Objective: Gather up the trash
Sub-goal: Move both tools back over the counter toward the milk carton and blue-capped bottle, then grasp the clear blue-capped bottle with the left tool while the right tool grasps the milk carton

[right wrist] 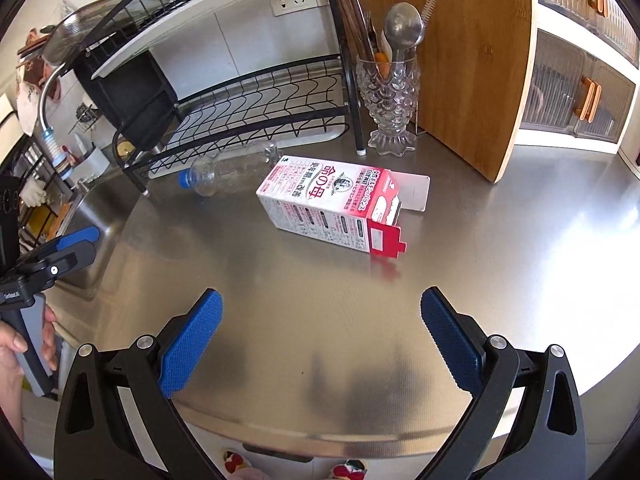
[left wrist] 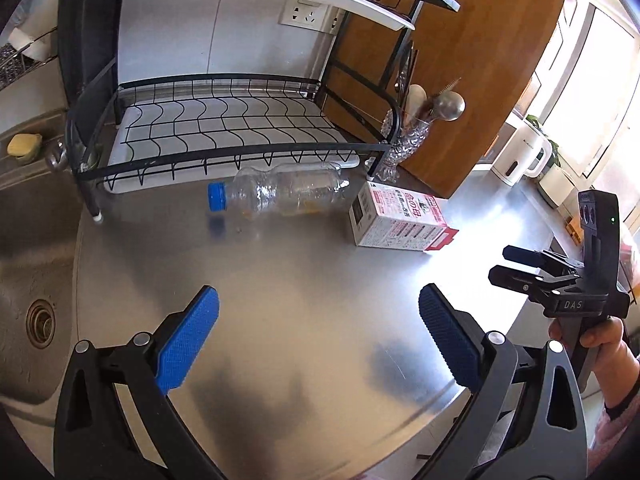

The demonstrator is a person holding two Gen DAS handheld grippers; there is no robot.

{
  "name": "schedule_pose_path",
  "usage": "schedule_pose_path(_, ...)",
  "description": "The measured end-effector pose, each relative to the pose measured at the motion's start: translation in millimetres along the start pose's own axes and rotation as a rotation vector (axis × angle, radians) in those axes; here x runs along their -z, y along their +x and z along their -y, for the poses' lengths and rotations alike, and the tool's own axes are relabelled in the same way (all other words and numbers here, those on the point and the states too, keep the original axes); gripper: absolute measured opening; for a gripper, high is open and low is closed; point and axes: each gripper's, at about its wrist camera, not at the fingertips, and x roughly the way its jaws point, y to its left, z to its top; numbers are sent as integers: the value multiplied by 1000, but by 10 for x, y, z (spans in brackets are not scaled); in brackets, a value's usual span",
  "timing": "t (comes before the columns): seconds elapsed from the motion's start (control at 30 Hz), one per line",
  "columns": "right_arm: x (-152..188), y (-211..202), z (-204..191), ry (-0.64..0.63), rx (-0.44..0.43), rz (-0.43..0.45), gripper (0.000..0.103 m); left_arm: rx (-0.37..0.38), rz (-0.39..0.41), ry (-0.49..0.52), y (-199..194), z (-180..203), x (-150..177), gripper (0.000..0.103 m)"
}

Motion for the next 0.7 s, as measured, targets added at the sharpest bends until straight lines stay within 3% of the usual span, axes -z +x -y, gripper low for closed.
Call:
schedule_pose_path(0.4,-316,453,165,0,-3,-25,100,80,-36,114,768,-137,-560,95)
schedule_pose_path(0.7,-420,642,244,-35,13,-16,91,62,-45,175,1102,-139,-803,95)
